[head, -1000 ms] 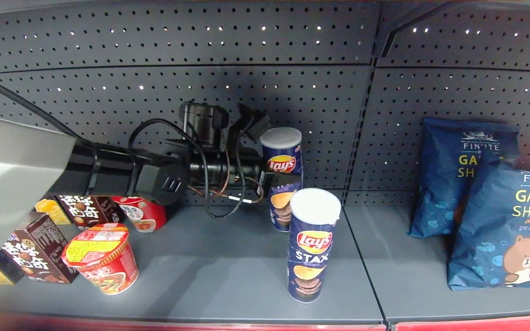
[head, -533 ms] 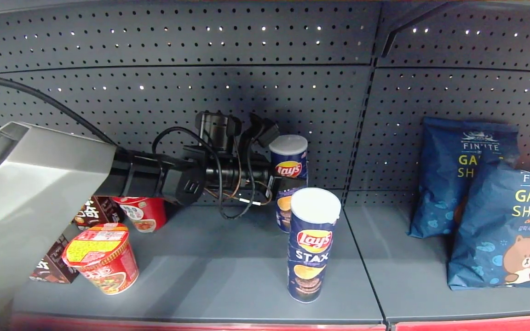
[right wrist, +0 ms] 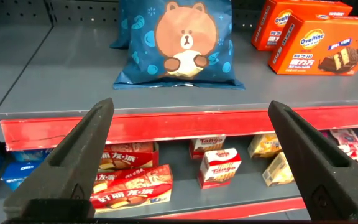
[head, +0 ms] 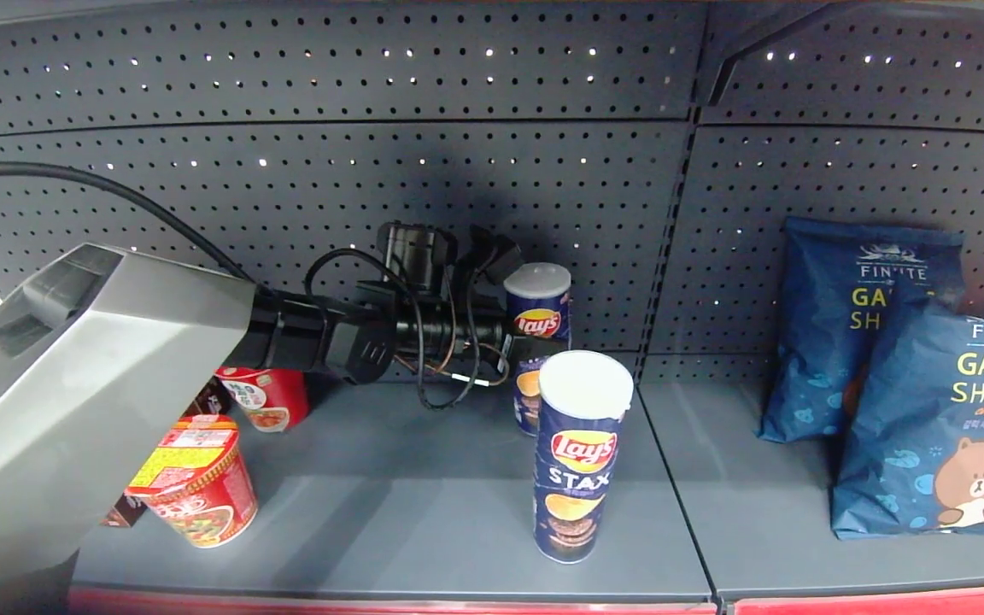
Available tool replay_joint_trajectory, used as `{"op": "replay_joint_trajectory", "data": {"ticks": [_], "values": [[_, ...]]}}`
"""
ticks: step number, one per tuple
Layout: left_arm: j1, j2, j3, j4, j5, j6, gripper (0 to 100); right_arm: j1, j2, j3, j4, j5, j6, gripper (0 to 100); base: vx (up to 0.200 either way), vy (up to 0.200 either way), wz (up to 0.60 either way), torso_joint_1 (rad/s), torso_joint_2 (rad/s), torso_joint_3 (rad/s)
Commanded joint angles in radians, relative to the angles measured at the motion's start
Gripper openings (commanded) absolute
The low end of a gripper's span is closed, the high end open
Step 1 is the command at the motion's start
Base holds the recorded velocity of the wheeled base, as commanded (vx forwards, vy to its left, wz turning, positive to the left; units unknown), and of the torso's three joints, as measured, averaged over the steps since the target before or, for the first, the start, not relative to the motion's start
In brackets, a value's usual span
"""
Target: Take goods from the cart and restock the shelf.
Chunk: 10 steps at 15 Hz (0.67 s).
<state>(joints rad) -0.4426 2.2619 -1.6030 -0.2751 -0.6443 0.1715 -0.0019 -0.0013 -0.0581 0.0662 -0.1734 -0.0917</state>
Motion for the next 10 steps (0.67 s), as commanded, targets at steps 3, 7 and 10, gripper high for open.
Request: {"op": "replay_joint_trajectory", "data": {"ticks": [3, 7, 10], "values": [[0.002, 0.013, -0.002, -0.001, 0.0, 0.011, 100, 0.0, 0.001, 0.0, 0.0, 0.0, 0.0, 100, 0.0, 0.0, 0.0, 0.0, 0.0, 0.0], [0.001, 0.005, 0.006, -0.001, 0.0, 0.033, 100, 0.0, 0.001, 0.0, 0.0, 0.0, 0.0, 100, 0.0, 0.0, 0.0, 0.0, 0.0, 0.0], [0.004, -0.05, 0.055, -0.001, 0.0, 0.039, 100, 0.0, 0.001, 0.0, 0.0, 0.0, -0.002, 100, 0.0, 0.0, 0.0, 0.0, 0.0, 0.0]]}}
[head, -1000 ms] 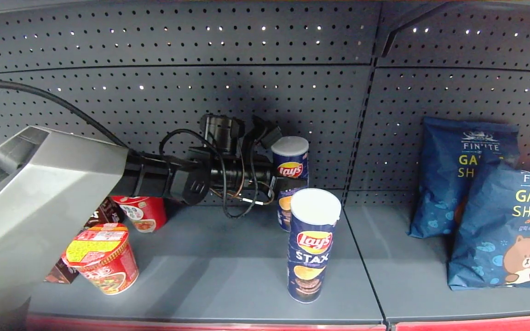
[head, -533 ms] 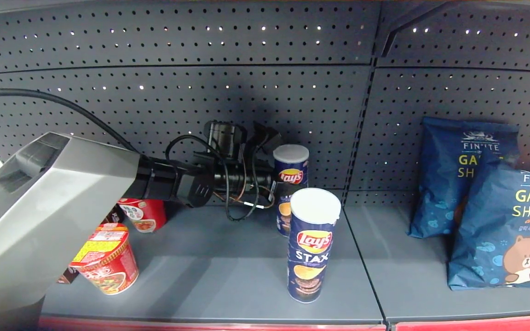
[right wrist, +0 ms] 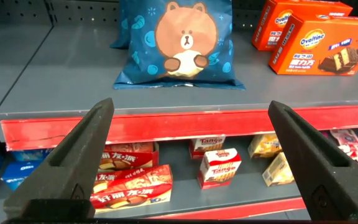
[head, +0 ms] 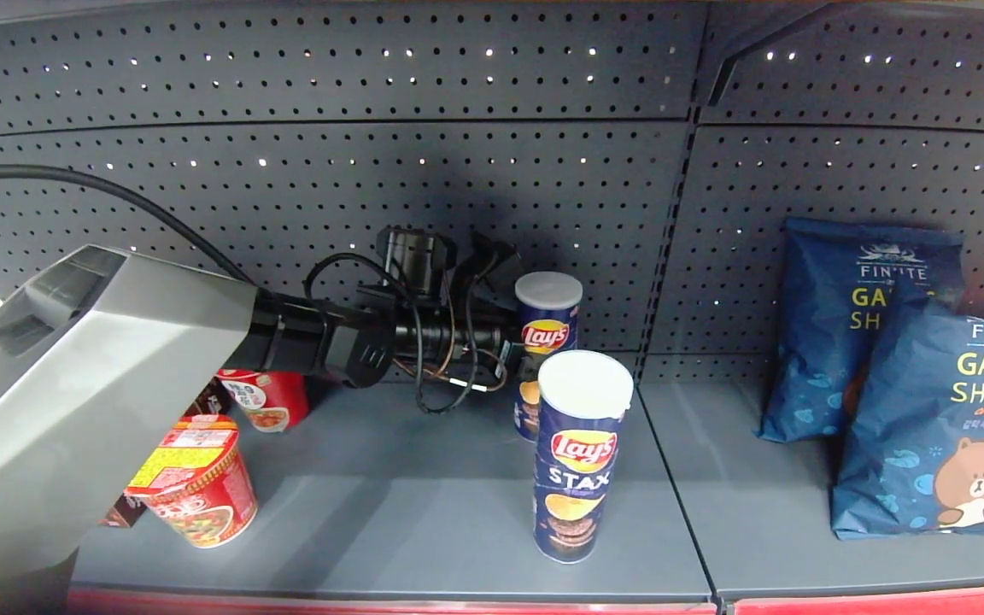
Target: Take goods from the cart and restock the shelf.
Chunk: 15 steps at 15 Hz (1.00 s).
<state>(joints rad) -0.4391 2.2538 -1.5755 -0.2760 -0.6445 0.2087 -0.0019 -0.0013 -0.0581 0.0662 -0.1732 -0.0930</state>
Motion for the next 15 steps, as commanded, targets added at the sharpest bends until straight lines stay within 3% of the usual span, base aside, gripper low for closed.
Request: {"op": "replay_joint_trajectory", "data": {"ticks": [1, 2, 4, 6, 10, 13, 15], "values": [[0.0, -0.071, 0.071, 0.0, 0.0, 0.011, 100, 0.0, 0.001, 0.0, 0.0, 0.0, 0.001, 100, 0.0, 0.0, 0.0, 0.0, 0.0, 0.0], [0.002, -0.085, 0.097, -0.002, 0.002, 0.02, 100, 0.0, 0.001, 0.0, 0.0, 0.001, 0.002, 100, 0.0, 0.0, 0.0, 0.0, 0.0, 0.0], [0.04, -0.151, 0.213, -0.014, 0.008, 0.097, 100, 0.0, 0.001, 0.0, 0.0, 0.004, 0.002, 100, 0.0, 0.0, 0.0, 0.0, 0.0, 0.0], [0.076, -0.212, 0.285, -0.014, 0.009, 0.139, 100, 0.0, 0.001, 0.0, 0.0, 0.012, 0.006, 100, 0.0, 0.0, 0.0, 0.0, 0.0, 0.0], [0.154, -0.355, 0.43, -0.015, 0.005, 0.149, 100, 0.0, 0.001, 0.001, 0.0, 0.015, 0.012, 100, 0.0, 0.0, 0.0, 0.0, 0.0, 0.0], [0.161, -0.479, 0.499, -0.017, 0.023, 0.149, 100, 0.0, 0.001, 0.001, 0.0, 0.032, 0.012, 100, 0.0, 0.0, 0.0, 0.0, 0.0, 0.0], [0.16, -0.563, 0.562, -0.049, 0.068, 0.144, 100, 0.0, 0.001, 0.004, -0.005, 0.061, 0.012, 100, 0.0, 0.0, 0.0, 0.0, 0.0, 0.0]]}}
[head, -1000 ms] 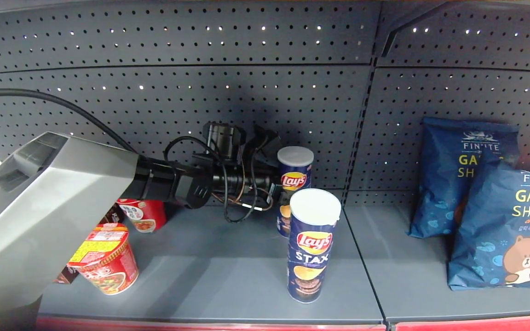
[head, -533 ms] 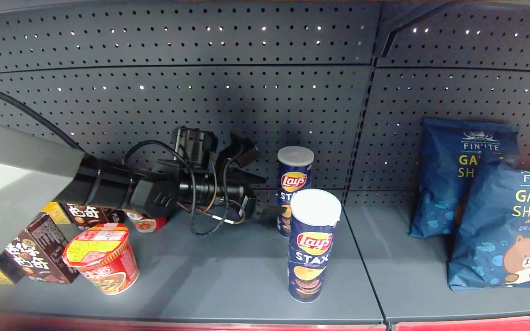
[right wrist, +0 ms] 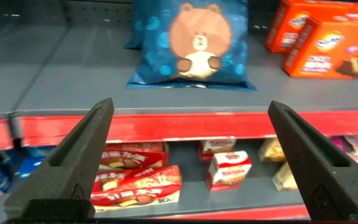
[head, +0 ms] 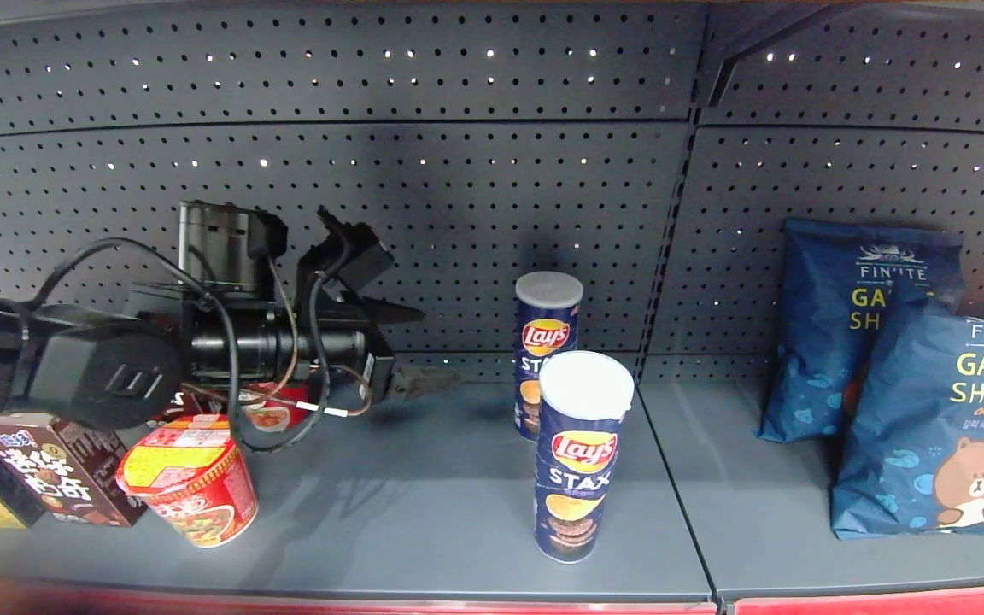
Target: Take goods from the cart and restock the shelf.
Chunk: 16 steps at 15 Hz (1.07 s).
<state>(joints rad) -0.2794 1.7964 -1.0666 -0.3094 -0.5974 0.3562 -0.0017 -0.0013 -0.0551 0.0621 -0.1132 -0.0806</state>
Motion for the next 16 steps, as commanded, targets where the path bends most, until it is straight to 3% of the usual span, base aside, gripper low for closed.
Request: {"op": "replay_joint_trajectory", "data": {"ticks": [1, 3, 4, 7, 10, 14, 16], "values": [[0.002, -0.152, 0.086, -0.036, 0.041, -0.011, 100, 0.0, 0.001, 0.001, -0.007, 0.004, -0.004, 100, 0.0, 0.0, 0.0, 0.0, 0.0, 0.0], [0.009, -0.23, 0.135, -0.034, 0.073, -0.04, 100, 0.002, 0.023, -0.017, 0.002, 0.02, -0.01, 100, 0.0, 0.0, 0.0, 0.0, 0.0, 0.0], [0.019, -0.272, 0.16, -0.036, 0.084, -0.059, 100, 0.005, 0.11, -0.095, -0.001, 0.058, -0.01, 100, 0.0, 0.0, 0.0, 0.0, 0.0, 0.0], [0.02, -0.362, 0.232, -0.034, 0.13, -0.069, 100, 0.009, 0.394, -0.339, -0.022, 0.144, -0.01, 100, 0.0, 0.0, 0.0, 0.0, 0.0, 0.0], [0.022, -0.45, 0.33, -0.037, 0.136, -0.08, 100, 0.017, 0.549, -0.439, -0.024, 0.245, -0.071, 100, 0.0, 0.0, 0.0, 0.0, 0.0, 0.0], [0.037, -0.499, 0.358, -0.031, 0.14, -0.079, 100, 0.143, 0.741, -0.525, -0.022, 0.221, -0.076, 100, 0.0, 0.0, 0.0, 0.0, 0.0, 0.0], [0.054, -0.499, 0.362, -0.034, 0.179, -0.079, 100, 0.266, 0.866, -0.571, -0.025, 0.136, -0.073, 100, 0.0, 0.0, 0.0, 0.0, 0.0, 0.0]]}}
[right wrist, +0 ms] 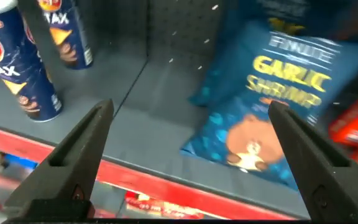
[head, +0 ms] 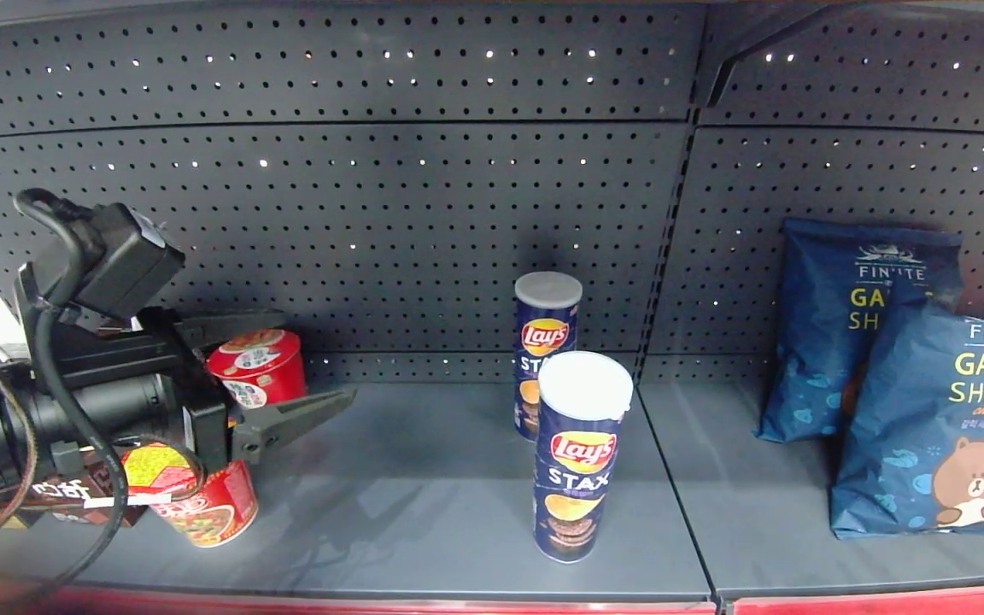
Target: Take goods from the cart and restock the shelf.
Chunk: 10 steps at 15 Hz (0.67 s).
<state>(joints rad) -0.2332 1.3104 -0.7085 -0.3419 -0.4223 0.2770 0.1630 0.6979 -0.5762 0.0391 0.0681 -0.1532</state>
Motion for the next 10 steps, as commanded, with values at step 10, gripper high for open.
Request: {"op": "replay_joint_trajectory", "data": {"ticks": [10], "values": [[0.011, -0.007, 0.023, -0.009, 0.005, 0.005, 100, 0.527, 0.678, -0.12, -0.183, -0.45, 0.238, 100, 0.0, 0.0, 0.0, 0.0, 0.0, 0.0]]}}
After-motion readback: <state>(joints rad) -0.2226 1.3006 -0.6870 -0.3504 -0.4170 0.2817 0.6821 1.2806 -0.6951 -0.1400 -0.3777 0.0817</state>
